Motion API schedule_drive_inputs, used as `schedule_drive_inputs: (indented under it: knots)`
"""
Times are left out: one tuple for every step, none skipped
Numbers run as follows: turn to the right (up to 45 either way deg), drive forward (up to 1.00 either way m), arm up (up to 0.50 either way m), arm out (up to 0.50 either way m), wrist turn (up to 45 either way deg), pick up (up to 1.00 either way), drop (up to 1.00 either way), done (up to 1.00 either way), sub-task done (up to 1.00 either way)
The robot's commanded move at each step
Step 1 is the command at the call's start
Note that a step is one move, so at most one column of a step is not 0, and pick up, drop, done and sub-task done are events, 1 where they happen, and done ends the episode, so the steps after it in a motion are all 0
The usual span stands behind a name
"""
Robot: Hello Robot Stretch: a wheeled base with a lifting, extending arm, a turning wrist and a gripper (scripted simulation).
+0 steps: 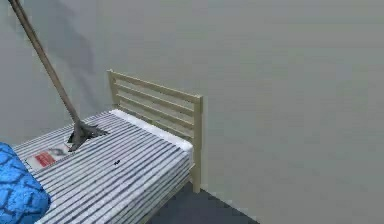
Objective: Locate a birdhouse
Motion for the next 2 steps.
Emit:
schedule_drive_inputs:
  knots:
    - [-30.0,0.0,0.0,0.0,0.0,0.0,0.0,0.0,0.0]
    - [0.0,1.0,0.0,0.0,0.0,0.0,0.0,0.0,0.0]
